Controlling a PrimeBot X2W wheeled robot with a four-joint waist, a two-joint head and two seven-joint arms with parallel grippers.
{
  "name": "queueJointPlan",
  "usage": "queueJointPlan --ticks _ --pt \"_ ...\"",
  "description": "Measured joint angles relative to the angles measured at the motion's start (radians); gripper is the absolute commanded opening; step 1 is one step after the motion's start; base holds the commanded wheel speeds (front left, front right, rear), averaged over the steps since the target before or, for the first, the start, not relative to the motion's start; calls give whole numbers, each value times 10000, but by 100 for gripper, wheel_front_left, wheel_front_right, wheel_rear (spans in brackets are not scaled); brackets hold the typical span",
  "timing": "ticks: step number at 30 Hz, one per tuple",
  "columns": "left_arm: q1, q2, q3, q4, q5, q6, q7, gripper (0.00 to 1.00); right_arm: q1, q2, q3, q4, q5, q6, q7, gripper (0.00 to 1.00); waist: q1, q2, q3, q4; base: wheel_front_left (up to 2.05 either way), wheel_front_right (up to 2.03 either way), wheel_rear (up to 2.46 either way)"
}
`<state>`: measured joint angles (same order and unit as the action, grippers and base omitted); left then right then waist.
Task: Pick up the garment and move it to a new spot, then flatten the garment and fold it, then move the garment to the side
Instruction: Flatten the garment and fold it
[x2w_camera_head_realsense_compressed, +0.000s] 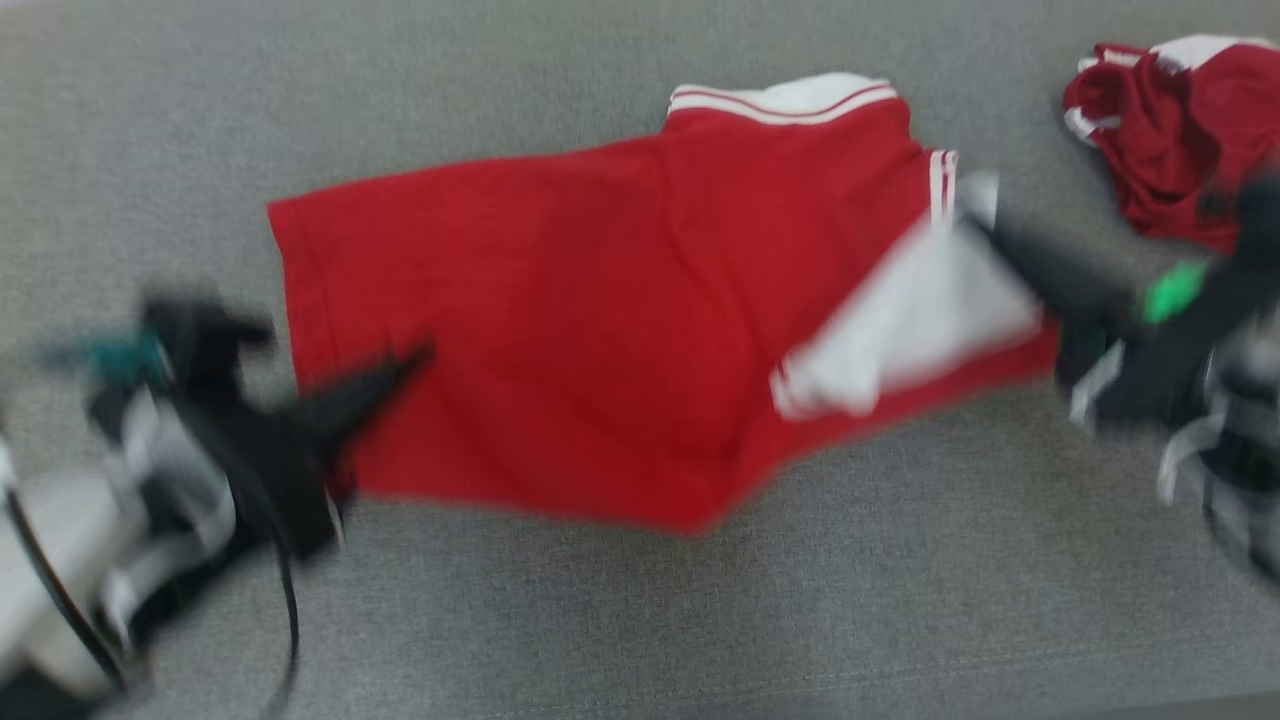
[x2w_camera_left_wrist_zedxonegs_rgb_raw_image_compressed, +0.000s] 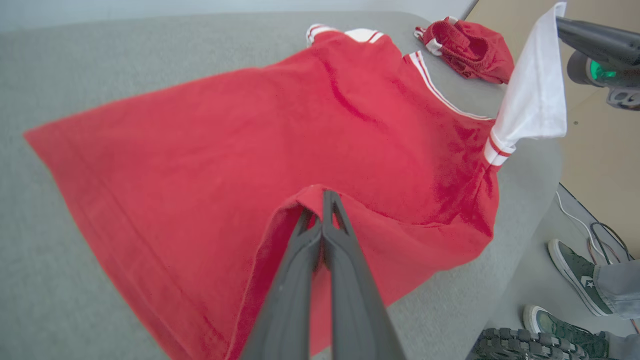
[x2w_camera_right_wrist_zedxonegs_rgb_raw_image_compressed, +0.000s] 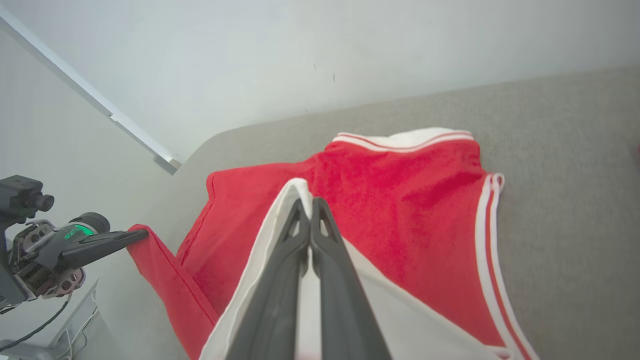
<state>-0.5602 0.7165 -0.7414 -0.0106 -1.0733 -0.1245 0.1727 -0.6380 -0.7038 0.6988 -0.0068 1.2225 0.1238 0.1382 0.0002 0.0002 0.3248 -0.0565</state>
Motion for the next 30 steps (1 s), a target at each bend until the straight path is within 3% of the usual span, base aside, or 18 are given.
queueJointPlan --ticks 3,4,7,9,11,14,18,22,24,30 --pt "-2720 -280 529 332 -479 0 1018 0 -2717 780 -696 675 127 0 953 0 2 0 409 -51 0 0 0" --pt "-4203 -888 1958 688 -380 0 1327 0 -4014 1718 -2190 1149 127 6 1204 0 2 0 684 -84 0 0 0" --pt "-6241 -1563 3870 1206 579 0 1243 0 -5851 3066 -4334 2033 -374 6 575 0 1 0 1107 -137 0 0 0" --pt "-7615 -2226 4738 1942 934 0 424 0 -7129 3553 -5108 2690 -681 4 -424 0 2 1 1364 -172 0 0 0" --pt "-8894 -2692 4713 2890 965 0 -320 0 -8438 3678 -4997 3352 -746 6 -1235 0 3 2 1551 -197 0 0 0" --pt "-9867 -2686 4027 3653 759 0 -884 0 -9681 3643 -4615 3996 -717 6 -2215 0 3 1 1560 -202 0 0 0" --pt "-8728 -2203 3030 3898 213 0 -965 0 -8565 3221 -3954 3540 -309 10 -2418 0 -6 -1 1314 -162 0 0 0" --pt "-6310 -2098 2029 3994 -451 0 -947 0 -5606 2959 -3208 2959 205 8 -2199 0 1 2 958 -6 0 0 0" --pt "-5704 -2038 1806 3950 -627 0 -947 0 -4882 2936 -3058 2767 322 8 -2199 0 0 1 855 30 0 0 0" --pt "-2133 -1346 732 3106 -1388 0 -1060 0 -1000 2449 -3085 1628 1016 6 -2863 0 -3 0 140 170 0 0 0"
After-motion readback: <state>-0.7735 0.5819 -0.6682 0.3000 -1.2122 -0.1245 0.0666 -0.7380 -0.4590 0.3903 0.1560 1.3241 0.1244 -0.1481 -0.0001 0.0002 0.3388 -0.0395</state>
